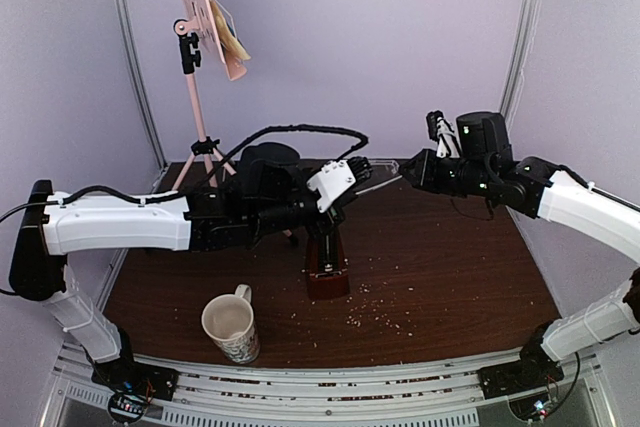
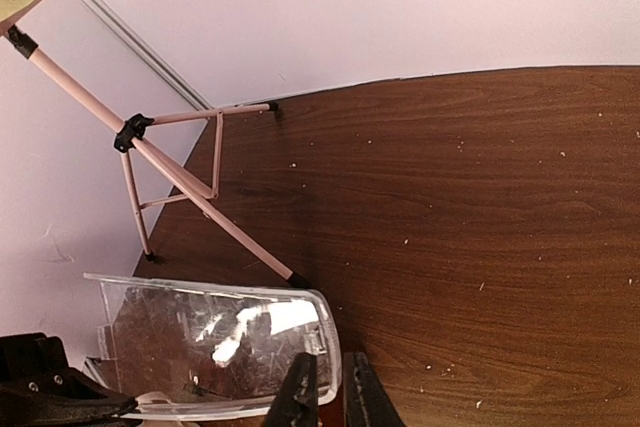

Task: Pack up the instrument practice props

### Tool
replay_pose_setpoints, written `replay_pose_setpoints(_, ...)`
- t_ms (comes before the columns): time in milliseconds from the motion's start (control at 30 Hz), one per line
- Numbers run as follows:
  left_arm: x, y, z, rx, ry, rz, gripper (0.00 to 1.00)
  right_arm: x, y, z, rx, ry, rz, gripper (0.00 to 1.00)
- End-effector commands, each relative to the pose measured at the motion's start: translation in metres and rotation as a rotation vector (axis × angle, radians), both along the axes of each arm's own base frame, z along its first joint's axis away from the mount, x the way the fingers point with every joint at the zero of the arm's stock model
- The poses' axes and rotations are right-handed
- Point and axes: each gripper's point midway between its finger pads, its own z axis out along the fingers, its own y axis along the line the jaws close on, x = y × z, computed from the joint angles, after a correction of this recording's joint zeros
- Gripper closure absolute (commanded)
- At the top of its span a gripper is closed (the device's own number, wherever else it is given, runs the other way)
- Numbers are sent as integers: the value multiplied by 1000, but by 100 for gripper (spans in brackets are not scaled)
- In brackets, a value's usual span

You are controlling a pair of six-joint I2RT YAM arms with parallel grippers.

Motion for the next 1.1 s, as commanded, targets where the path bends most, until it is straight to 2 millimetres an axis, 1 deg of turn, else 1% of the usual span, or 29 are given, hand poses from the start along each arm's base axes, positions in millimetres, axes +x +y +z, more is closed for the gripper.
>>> replay_pose_setpoints(0, 1, -4, 12, -77, 26, 2, 100, -1, -6, 25, 20, -75, -30, 80)
replay_pose_setpoints(67, -1, -4, 17, -116, 46, 4, 100, -3, -14, 35, 28, -112, -52, 62)
replay_pose_setpoints(100, -2, -4, 21, -145, 62, 4, 100, -6, -19, 42, 40, -136, -61, 48)
replay_pose_setpoints(133, -2, -4, 24, -171, 78, 3, 100, -9, -22, 47, 52, -158, -65, 38)
replay_pose_setpoints(267, -5, -5, 47, -313, 171, -34, 100, -22, -32, 71, 127, -267, -65, 14)
replay_pose_setpoints(333, -6, -4, 62, -423, 268, -96, 100, -31, -34, 80, 177, -321, -47, 5)
replay_pose_setpoints(400, -11, 0, 79, -540, 370, -187, 100, -41, -34, 94, 232, -377, -15, 2)
replay_pose_setpoints(467, -16, 5, 95, -641, 458, -267, 100, -53, -31, 107, 293, -430, 42, 1)
replay_pose_setpoints(600, -26, 19, 116, -800, 582, -364, 100, -79, -28, 131, 442, -544, 141, 0)
replay_pose_setpoints(700, -33, 26, 121, -878, 630, -409, 100, -88, -24, 138, 521, -570, 192, 0)
replay_pose_setpoints(767, -35, 29, 121, -913, 652, -424, 100, -88, -20, 142, 559, -564, 211, 0)
replay_pose_setpoints(900, -51, 34, 129, -995, 712, -547, 100, -84, -11, 146, 631, -543, 229, 0)
replay_pose_setpoints(967, -57, 36, 132, -1025, 744, -602, 100, -87, -3, 149, 658, -547, 251, 0)
replay_pose_setpoints(1067, -61, 35, 131, -1045, 775, -653, 100, -91, 14, 151, 655, -551, 287, 0)
